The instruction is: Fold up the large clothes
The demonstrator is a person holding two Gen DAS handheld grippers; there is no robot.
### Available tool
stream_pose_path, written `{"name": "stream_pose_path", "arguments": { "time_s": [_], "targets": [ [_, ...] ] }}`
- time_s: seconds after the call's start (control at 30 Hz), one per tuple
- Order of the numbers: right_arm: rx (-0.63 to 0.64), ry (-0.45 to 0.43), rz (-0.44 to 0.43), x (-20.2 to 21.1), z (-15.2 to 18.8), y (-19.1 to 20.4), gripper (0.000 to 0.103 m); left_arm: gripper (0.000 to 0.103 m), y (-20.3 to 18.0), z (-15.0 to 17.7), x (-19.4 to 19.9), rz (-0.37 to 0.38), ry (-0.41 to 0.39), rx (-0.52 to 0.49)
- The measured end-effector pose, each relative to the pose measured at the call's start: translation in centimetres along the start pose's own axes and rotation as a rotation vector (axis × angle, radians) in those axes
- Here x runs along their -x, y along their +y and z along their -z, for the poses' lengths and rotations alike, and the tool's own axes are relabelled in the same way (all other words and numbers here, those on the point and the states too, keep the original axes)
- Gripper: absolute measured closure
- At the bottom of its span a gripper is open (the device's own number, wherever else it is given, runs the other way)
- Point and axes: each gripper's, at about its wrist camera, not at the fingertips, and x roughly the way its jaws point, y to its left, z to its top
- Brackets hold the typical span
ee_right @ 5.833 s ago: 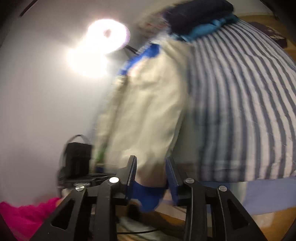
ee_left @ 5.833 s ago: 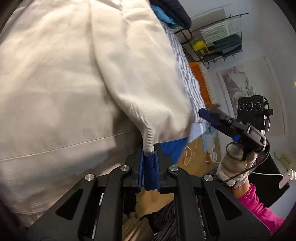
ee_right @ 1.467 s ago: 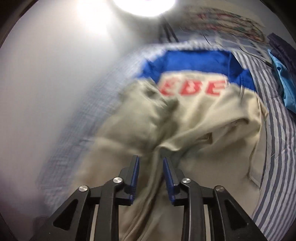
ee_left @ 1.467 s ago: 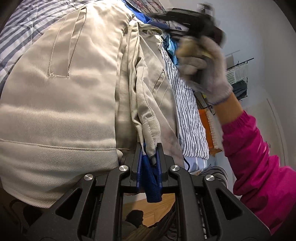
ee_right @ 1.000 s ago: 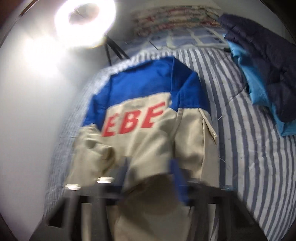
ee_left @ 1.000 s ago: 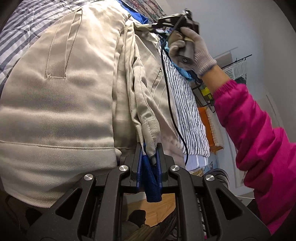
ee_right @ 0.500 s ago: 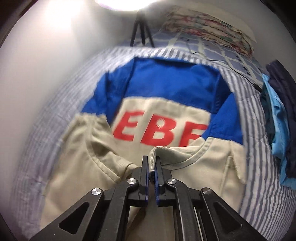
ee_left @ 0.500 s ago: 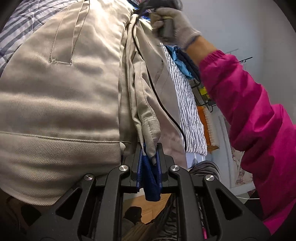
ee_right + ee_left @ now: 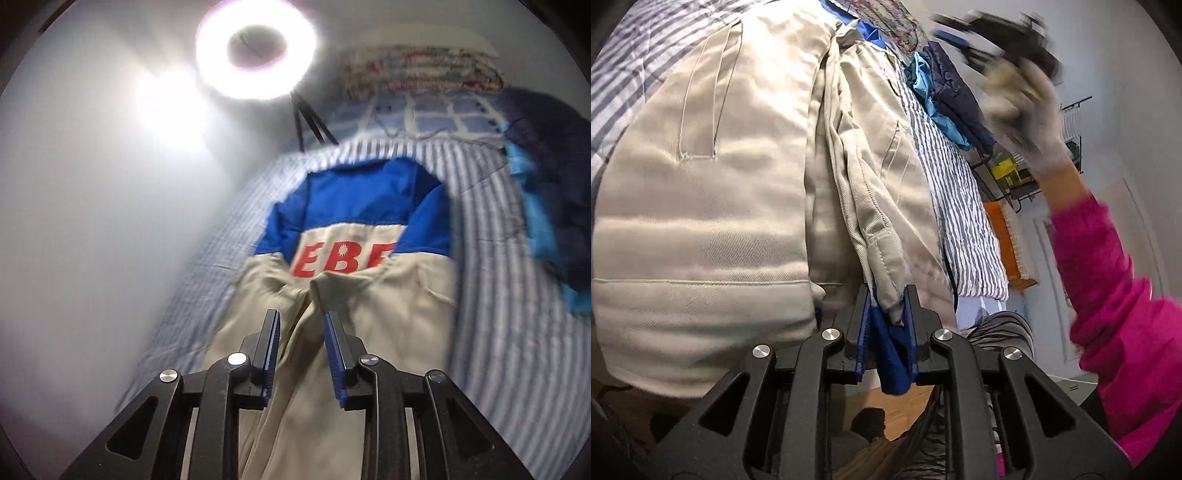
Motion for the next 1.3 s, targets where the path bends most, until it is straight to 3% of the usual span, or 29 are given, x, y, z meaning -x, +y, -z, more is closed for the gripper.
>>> {"name": "stream_pose_path", "arguments": {
  "time_s": [0.1, 0.27, 0.43, 0.57, 0.77, 0.83, 0.93, 1.0, 1.13, 1.3],
  "targets": [
    [0.023, -0.002, -0.019, 5.4, 3.7, 1.2, 0.076, 0.089, -0.5, 0.4, 0.9, -0.014, -0.017, -0.021],
    [0.076, 0.044, -0.030, 9.6, 11.6, 3.4, 0.076, 0.089, -1.0, 0.9, 3.1, -0.030, -0.041, -0.034],
    [0.107, 0.124, -0.009, 8.9, 20.4, 5.3, 0.076, 0.089, -1.9, -0.6, 4.9, -0.085, -0.100, -0.075],
    [0.069, 0.218, -0.014, 5.5, 25.0, 5.7, 0.076, 0.089, -2.2, -2.3, 2.7, -0.105, -0.094, -0.127],
    [0.105, 0.305, 0.074, 2.7, 28.5, 5.4, 0.079, 0.089, -0.6, -1.8, -2.8, -0.247, 0.004, -0.205],
    [0.094, 0.309, 0.062, 2.8, 29.0, 4.9, 0.080, 0.095, -0.2, -1.2, -3.2, -0.281, 0.000, -0.260],
    [0.094, 0.309, 0.030, 3.9, 28.0, 5.0, 0.079, 0.096, -0.4, -1.6, -2.0, -0.247, 0.010, -0.245],
    [0.107, 0.266, 0.017, 5.3, 27.6, 5.4, 0.077, 0.096, -0.8, -2.1, 0.0, -0.225, -0.039, -0.256],
    [0.146, 0.153, 0.056, 7.8, 27.2, 6.3, 0.070, 0.096, 0.0, -5.0, 4.8, -0.300, -0.178, -0.267],
    [0.167, 0.150, 0.070, 7.6, 27.4, 7.2, 0.071, 0.096, 3.1, -11.3, 5.5, -0.381, -0.223, -0.231]
  ]
}}
